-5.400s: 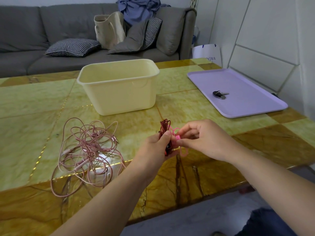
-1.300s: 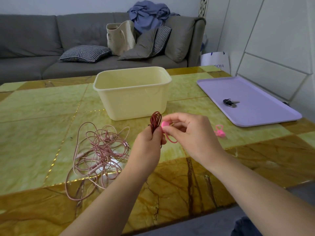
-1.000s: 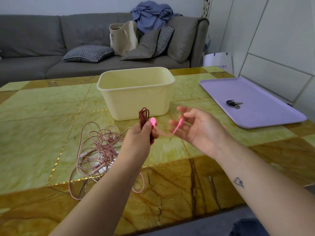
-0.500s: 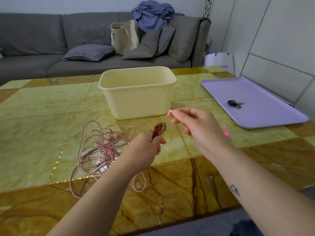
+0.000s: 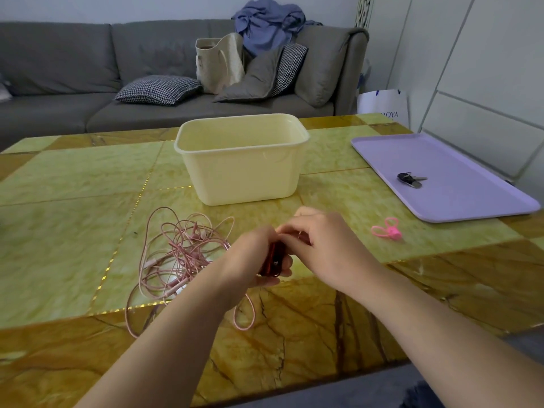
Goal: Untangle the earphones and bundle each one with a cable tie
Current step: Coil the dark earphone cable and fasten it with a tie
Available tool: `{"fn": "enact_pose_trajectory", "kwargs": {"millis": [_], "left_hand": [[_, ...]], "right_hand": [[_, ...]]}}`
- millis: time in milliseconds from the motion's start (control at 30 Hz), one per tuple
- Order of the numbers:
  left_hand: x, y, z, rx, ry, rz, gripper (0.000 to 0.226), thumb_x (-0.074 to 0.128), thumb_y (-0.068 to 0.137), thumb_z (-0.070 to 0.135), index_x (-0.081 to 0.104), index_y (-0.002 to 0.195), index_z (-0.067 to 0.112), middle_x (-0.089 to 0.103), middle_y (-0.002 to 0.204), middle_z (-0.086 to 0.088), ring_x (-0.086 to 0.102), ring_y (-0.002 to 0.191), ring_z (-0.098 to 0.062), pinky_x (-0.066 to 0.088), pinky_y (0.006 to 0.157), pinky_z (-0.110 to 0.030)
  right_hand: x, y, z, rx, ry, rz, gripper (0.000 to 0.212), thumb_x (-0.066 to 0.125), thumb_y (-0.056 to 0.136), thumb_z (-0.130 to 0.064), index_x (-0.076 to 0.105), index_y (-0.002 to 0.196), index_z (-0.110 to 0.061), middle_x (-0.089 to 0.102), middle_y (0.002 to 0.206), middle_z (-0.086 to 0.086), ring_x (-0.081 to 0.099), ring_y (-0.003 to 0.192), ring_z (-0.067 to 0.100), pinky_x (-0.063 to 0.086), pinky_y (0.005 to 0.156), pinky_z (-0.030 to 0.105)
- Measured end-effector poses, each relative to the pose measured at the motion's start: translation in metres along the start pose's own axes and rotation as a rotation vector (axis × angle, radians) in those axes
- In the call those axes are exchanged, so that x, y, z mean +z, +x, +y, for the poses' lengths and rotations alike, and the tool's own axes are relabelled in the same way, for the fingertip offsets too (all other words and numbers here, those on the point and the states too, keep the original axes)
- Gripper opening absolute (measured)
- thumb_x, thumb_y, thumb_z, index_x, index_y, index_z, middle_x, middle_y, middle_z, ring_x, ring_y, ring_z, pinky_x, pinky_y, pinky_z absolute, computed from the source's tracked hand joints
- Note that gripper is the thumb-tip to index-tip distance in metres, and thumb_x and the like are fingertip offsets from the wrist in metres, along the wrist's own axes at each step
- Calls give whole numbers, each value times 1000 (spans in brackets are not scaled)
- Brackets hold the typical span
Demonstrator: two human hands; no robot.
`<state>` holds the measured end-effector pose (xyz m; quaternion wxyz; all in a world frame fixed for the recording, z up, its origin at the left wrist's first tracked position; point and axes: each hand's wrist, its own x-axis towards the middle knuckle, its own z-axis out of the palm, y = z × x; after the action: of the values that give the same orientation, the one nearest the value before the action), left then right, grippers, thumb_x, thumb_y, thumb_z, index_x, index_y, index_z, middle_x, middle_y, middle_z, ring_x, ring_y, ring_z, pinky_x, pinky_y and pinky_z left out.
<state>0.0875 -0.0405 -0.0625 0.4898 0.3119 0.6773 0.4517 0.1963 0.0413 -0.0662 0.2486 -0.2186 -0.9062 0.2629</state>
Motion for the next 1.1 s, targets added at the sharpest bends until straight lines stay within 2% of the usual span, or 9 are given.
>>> {"fn": "enact_pose_trajectory", "kwargs": {"millis": [133,267,367,500,633,733,800,967,1100], "left_hand": [[0,2,-3,11,-153,90,38,27,95,24,56,74,10,55,57,-1,57,58,-13,45,70,-30],[2,4,-2,70,-301,160,34,36,99,24,58,78,12,54,56,2,58,60,-10,47,77,-32],[-2,4,2,120,-437,105,29,41,99,31,60,85,15,55,59,5,57,67,-9,45,84,-33],[-6,2,5,165,-502,39,28,47,95,34,60,77,17,57,64,7,58,67,-5,44,86,-32],[-4,-4,6,290,-351,-51,33,54,85,41,69,64,20,60,66,7,56,70,-5,45,86,-29],[-3,-10,5,367,-80,-124,38,51,88,46,72,75,18,64,73,2,53,77,-16,42,86,-37],[-2,-14,6,367,75,-142,42,45,91,45,71,76,15,66,77,2,51,77,-15,38,77,-30],[3,-22,9,438,346,-148,36,46,96,35,67,71,18,56,62,12,46,58,-3,37,59,-13],[5,-19,6,429,278,-140,17,58,90,30,64,78,21,67,67,9,55,58,-1,40,56,-14]], "right_hand": [[-2,-1,2,-113,-26,-19,21,55,95,-15,73,105,-12,56,86,2,56,80,14,49,73,36],[-7,0,0,-190,69,102,22,61,90,-7,72,109,-12,62,89,-2,58,81,5,48,73,16],[-15,0,-1,-58,271,222,14,67,85,-5,74,95,-10,65,77,-10,58,67,-3,44,63,9],[-24,3,1,215,620,-18,9,68,82,-5,72,85,-13,69,70,-5,59,60,1,49,60,14],[-33,6,18,452,945,-249,12,68,69,-7,69,81,-9,66,67,0,54,56,7,49,56,17],[-41,6,30,494,985,-433,14,68,70,-6,71,83,-9,62,75,6,53,60,10,49,57,17],[-43,5,36,480,934,-534,13,67,74,-3,73,81,-12,62,78,7,53,63,11,50,59,18],[-45,6,43,466,935,-543,22,61,76,3,75,74,-14,67,71,3,60,67,11,53,62,19],[-46,9,44,482,1015,-456,19,52,85,10,62,88,-6,67,67,2,64,60,8,52,56,18]]}}
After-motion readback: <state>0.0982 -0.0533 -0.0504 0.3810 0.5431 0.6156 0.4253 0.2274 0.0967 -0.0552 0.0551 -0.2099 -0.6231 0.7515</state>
